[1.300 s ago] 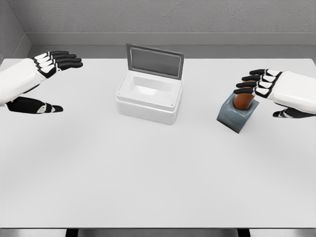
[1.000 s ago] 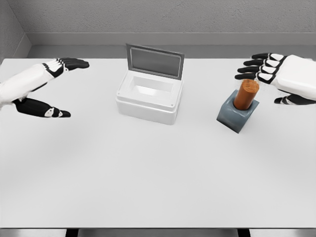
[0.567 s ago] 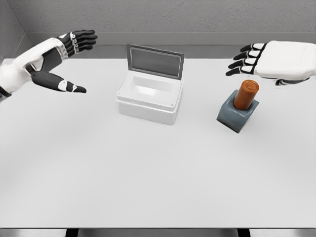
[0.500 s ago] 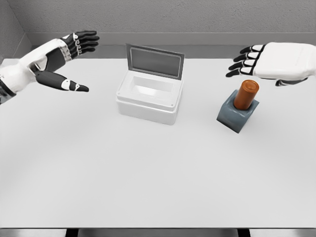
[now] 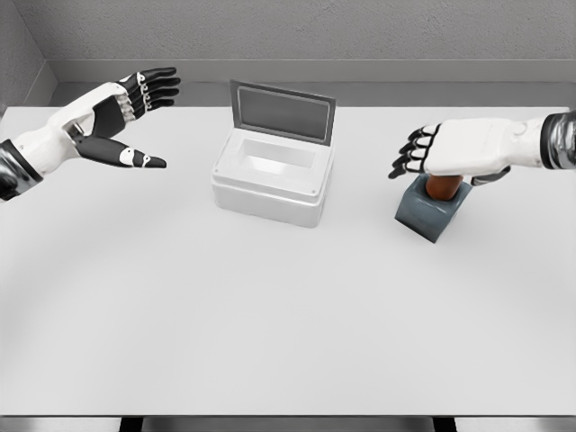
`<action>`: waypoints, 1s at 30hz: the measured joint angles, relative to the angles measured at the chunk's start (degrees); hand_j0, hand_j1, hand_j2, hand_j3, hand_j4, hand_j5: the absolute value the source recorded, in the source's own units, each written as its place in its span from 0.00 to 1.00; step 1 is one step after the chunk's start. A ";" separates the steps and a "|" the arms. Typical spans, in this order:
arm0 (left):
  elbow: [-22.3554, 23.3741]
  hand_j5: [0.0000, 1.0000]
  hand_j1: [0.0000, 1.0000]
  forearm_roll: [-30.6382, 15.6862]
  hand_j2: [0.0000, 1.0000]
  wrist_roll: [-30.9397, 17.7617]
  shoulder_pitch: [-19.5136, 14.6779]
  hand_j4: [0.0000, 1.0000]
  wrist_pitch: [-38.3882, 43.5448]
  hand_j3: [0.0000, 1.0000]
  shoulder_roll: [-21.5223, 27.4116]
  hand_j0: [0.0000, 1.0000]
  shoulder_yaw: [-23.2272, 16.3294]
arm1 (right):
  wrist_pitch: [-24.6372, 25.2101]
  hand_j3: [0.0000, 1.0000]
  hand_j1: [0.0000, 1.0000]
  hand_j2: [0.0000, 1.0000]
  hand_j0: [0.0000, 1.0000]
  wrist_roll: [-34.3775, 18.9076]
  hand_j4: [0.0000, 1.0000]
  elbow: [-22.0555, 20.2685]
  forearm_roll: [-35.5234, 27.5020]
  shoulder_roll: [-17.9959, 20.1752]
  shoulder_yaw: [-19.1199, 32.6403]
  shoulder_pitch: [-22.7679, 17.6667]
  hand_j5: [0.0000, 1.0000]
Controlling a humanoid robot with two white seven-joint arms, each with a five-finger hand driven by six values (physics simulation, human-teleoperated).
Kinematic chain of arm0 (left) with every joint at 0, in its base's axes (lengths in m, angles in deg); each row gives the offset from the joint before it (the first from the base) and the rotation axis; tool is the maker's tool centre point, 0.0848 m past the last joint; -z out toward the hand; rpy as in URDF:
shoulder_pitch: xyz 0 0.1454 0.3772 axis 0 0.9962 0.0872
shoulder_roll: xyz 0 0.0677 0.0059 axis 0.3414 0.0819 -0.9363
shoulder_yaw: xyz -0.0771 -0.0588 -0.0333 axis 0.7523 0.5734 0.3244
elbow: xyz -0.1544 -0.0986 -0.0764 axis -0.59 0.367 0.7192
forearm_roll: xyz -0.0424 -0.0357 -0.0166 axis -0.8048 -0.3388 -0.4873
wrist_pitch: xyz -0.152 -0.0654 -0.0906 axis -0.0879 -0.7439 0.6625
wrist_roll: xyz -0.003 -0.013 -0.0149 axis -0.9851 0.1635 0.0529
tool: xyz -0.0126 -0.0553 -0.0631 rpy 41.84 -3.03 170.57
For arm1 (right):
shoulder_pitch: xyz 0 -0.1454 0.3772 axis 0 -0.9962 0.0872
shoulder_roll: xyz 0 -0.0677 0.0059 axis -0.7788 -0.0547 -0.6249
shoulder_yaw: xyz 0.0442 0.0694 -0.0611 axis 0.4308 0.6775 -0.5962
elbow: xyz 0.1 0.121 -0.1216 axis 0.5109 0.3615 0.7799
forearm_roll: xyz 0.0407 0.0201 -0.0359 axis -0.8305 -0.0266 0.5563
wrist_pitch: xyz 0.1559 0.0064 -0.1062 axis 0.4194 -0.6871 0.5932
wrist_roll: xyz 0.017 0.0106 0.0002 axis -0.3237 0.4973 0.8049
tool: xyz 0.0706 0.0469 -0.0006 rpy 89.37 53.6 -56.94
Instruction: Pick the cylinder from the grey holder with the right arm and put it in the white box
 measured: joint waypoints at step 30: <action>1.41 1.00 1.00 -0.04 1.00 0.01 -1.14 1.00 0.24 1.00 -1.01 1.00 -1.23 | -0.10 0.67 0.67 0.67 0.67 -0.04 0.67 2.70 3.31 -0.87 -1.17 0.97 0.67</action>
